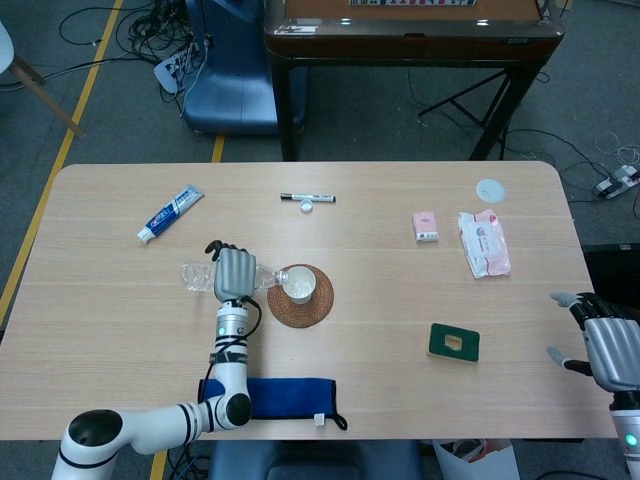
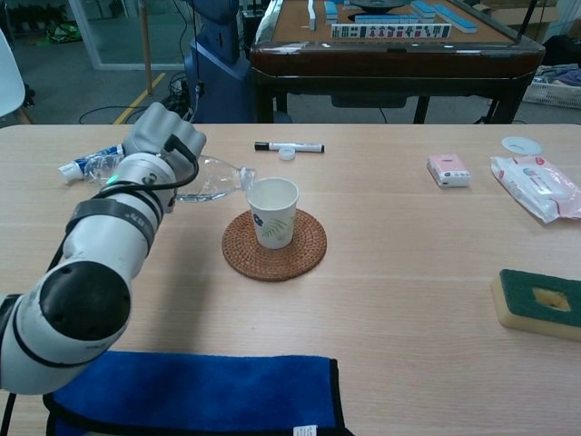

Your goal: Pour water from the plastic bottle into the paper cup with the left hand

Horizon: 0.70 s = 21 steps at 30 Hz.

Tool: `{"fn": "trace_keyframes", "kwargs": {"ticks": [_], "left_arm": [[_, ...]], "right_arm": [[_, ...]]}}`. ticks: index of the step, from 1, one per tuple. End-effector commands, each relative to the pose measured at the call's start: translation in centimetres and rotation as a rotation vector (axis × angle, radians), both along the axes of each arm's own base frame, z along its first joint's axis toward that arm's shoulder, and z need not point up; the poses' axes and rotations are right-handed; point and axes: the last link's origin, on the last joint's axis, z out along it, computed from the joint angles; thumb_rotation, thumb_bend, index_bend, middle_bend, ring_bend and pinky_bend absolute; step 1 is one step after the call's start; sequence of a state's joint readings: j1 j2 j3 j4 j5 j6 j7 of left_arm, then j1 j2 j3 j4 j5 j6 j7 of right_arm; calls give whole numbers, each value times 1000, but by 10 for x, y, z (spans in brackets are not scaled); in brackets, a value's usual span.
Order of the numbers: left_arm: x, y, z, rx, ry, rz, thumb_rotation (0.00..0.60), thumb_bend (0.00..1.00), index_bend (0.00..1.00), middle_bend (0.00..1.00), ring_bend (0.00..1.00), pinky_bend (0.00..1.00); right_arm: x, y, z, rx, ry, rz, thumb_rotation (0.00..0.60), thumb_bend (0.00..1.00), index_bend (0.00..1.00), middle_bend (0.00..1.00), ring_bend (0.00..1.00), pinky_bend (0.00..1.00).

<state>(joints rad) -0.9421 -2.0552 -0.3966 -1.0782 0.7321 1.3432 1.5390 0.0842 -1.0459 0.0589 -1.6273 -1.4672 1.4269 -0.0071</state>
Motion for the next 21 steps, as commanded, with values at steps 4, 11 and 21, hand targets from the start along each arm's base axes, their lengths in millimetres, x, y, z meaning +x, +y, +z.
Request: {"fn": "trace_keyframes", "kwargs": {"ticks": [4,11,21], "left_arm": [[2,0,3,-8,-70,21,600,50,764,891,531,358],[2,1,10,-1,-196,5,600,50,764,891,531,358],[-17,-3,31,7,-435,7,600,50,766,891,531,391]], "right_arm": [[-1,0,0,0,-2,-4,600,12,266,334,216,333],[-2,-1,0,1,-2,-9,600,11,266,334,216,333],[-3,-1,2,-7,-5,-17,600,11,266,334,216,333]]}}
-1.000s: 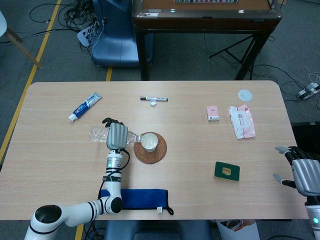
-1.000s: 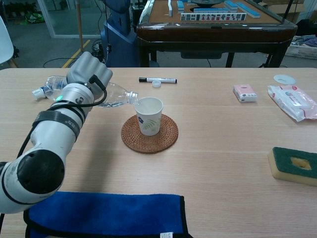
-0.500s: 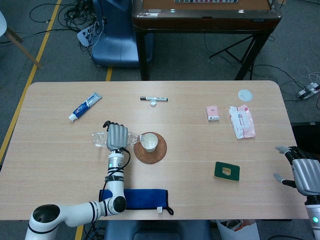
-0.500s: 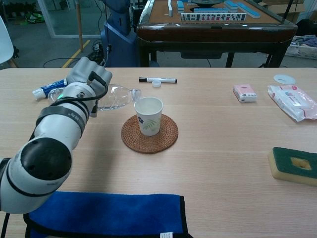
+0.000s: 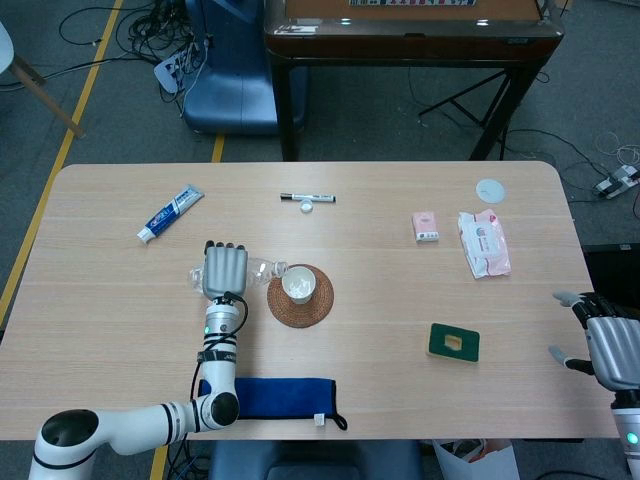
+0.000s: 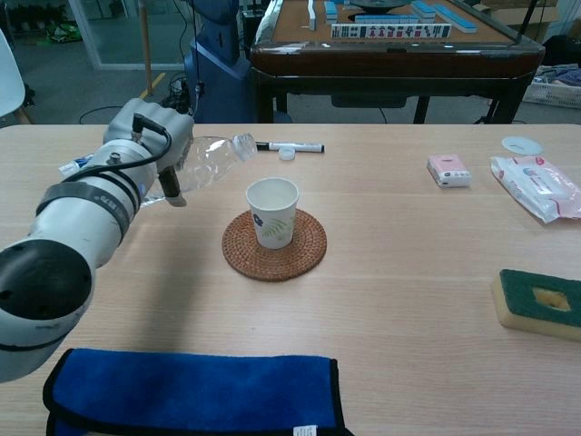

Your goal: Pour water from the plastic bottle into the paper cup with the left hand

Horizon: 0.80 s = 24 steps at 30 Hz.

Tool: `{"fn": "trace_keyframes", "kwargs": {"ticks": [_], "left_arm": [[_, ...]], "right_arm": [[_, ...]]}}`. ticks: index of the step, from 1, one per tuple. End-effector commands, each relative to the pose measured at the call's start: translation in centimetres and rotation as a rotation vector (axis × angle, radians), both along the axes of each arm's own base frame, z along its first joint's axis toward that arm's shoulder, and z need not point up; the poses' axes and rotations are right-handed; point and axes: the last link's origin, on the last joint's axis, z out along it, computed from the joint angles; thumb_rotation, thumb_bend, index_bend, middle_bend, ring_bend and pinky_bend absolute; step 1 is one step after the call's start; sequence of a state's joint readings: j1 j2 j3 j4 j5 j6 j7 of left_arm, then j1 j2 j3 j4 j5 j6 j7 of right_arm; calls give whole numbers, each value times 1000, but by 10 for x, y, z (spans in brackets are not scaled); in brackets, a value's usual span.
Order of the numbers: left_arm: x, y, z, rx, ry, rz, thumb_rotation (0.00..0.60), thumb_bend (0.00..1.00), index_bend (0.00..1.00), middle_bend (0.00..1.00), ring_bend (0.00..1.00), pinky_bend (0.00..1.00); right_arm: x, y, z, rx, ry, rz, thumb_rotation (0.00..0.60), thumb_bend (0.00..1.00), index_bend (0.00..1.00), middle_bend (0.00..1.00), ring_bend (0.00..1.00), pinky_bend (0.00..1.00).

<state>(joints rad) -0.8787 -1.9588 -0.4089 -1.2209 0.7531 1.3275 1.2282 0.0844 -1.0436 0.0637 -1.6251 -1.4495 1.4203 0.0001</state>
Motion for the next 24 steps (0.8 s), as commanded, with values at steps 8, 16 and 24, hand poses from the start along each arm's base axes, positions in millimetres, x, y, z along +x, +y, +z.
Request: {"fn": "trace_keyframes", "kwargs": {"ticks": [8,16,24], "left_arm": [[-26,-13,27,28,-295,42,600,50,768,891,531,427],[-43,-24,37,57,-563,107,600,50,770,891,531,428],[-67,-25,41,121,-696,125,600,50,772,891,531,428]], "right_arm": [[0,-1,-6,36,-8,1,600,11,266,334,216,333],[-1,-2,-6,32,-3,-8,600,11,273,334,216,333],[-2,-2,-7,33,-1,-16,600,11,284,334,216,333]]}}
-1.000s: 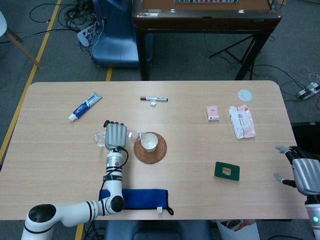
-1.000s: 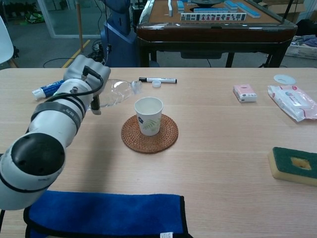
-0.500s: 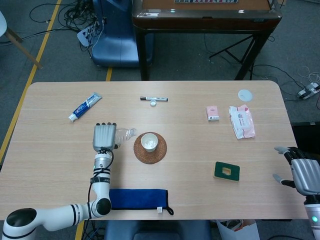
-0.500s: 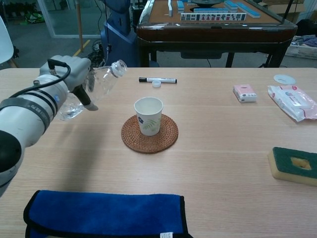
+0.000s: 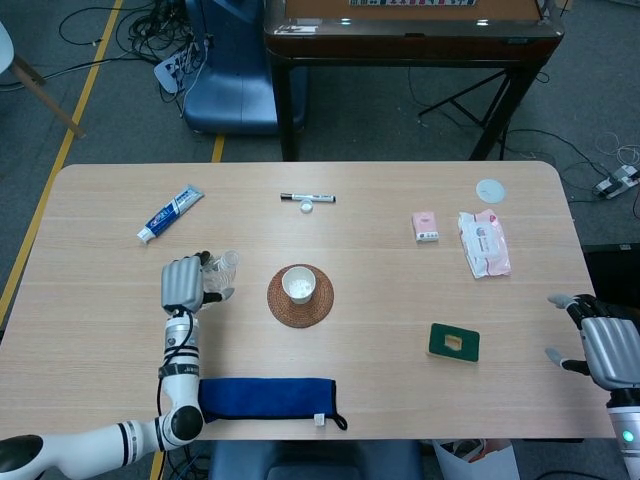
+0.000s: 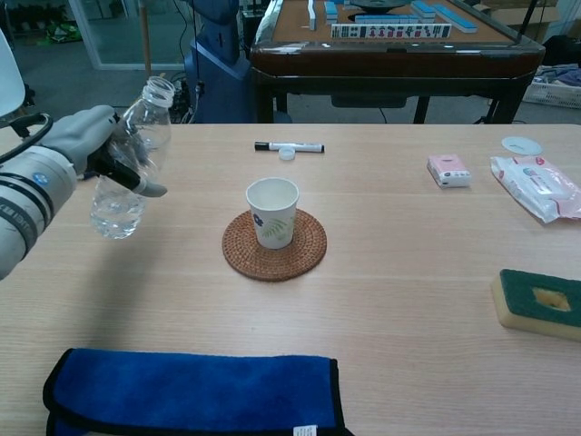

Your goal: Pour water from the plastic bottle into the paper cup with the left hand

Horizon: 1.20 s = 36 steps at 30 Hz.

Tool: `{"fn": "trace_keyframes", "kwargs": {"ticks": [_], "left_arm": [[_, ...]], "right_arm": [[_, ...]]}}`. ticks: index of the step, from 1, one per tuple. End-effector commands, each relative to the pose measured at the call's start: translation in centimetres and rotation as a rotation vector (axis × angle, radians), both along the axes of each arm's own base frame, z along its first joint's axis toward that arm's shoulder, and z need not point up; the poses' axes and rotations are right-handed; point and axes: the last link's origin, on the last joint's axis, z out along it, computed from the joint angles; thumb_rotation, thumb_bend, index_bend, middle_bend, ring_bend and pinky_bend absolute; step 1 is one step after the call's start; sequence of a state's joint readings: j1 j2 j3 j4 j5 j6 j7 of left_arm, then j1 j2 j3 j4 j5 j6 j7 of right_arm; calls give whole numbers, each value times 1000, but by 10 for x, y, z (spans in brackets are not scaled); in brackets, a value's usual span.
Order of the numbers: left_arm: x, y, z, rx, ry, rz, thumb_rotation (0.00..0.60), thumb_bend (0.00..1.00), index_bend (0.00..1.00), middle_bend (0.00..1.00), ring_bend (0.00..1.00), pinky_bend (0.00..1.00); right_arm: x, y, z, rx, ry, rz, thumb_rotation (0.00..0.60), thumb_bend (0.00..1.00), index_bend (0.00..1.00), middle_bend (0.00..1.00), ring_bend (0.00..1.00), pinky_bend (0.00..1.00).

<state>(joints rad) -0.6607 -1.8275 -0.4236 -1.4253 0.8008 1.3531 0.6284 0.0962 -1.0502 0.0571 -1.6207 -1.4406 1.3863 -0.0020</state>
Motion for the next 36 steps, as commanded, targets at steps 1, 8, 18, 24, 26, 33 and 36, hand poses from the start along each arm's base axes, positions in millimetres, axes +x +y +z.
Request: {"fn": "trace_keyframes", "kwargs": {"ticks": [1,8,18,24,26,33,36], "left_arm": [[-16,-1,2,34,-55,27,600,50,772,891,531,428],[-36,-3,2,75,-114,52,600,50,762,880,526,397],[-55,-9,0,132,-289,132,600,50,746,861,499,390],[-64,-12,-1,136,-308,137,600,51,735,838,476,348],[-68,-14,-1,155,-330,140,600,51,733,834,472,317],[-77,-16,-2,181,-385,129,600,54,718,807,441,276],[-80,-17,-2,185,-404,116,600,60,709,779,414,261]], "right_arm": [[0,0,0,1,0,-1,600,11,284,334,216,333],[-1,-1,-1,1,6,-5,600,11,283,334,216,333],[-2,-3,-5,17,12,-12,600,11,283,334,216,333],[-2,-3,-6,22,14,-14,600,11,284,334,216,333],[-2,-4,-6,24,10,-15,600,11,284,334,216,333],[-2,-4,-7,29,11,-16,600,11,283,334,216,333],[-3,-5,-6,26,11,-21,600,11,284,334,216,333]]}}
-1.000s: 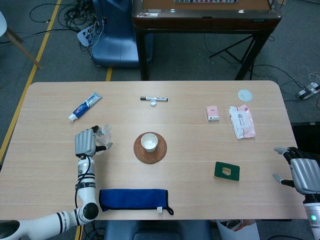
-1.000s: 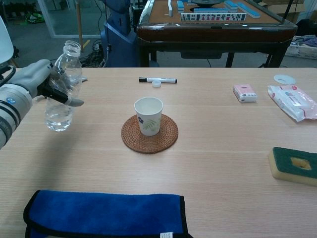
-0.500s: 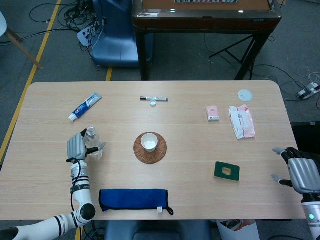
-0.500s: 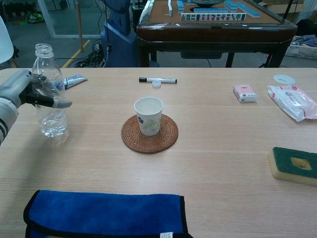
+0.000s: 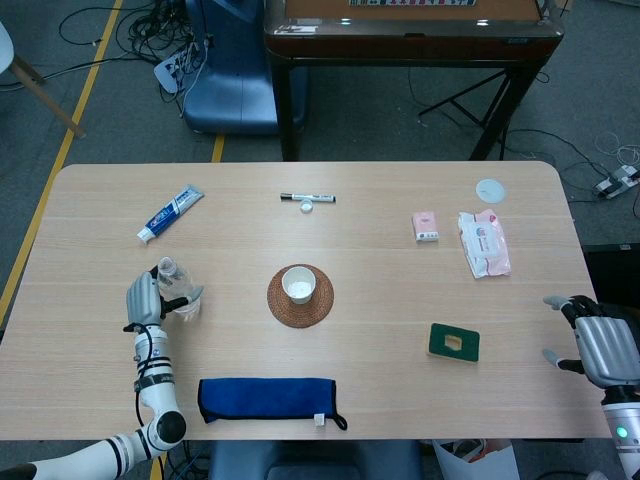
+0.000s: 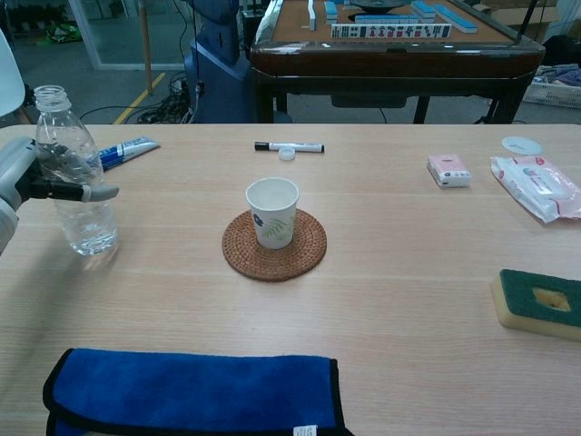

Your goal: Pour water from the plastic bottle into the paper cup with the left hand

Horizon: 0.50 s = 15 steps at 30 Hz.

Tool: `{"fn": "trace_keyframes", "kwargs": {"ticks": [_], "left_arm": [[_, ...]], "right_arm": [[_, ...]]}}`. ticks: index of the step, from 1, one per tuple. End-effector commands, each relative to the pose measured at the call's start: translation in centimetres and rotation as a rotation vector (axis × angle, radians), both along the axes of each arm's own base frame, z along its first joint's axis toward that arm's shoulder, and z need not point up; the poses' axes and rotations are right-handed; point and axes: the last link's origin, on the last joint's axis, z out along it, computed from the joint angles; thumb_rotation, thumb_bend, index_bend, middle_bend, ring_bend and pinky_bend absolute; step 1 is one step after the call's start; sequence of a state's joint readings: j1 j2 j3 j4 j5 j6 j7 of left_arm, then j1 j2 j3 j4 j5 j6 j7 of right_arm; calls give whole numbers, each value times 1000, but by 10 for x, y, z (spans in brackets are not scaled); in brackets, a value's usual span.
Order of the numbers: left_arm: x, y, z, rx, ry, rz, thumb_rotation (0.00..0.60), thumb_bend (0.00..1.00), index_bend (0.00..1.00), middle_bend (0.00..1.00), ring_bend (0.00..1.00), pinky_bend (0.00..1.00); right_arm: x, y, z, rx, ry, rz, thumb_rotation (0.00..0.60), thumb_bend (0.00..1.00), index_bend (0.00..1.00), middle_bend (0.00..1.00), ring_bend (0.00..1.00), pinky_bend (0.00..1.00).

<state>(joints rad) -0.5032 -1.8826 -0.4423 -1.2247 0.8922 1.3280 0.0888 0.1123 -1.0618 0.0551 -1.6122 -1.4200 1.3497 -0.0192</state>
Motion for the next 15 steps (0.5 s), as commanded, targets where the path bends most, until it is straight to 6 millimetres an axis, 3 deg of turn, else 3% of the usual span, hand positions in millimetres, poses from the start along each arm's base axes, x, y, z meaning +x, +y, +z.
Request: {"fn": "trace_keyframes", "kwargs": {"ticks": [1,8,15], "left_arm": [[-5,-2,-2,6,-17,-8,600,63,705,773,409,259],[-13,-5,-4,6,-18,-3,600,71,679,729,379,255],[-15,-7,-4,-14,-46,-30,600,70,536,437,286,215]], "right_arm": [[0,-1,0,-1,1,-3,600,11,284,334,216,333],[0,1,0,1,1,-1,600,12,284,334,216,333],[0,0,-1,6,3,-4,600,11,284,334,216,333]]}}
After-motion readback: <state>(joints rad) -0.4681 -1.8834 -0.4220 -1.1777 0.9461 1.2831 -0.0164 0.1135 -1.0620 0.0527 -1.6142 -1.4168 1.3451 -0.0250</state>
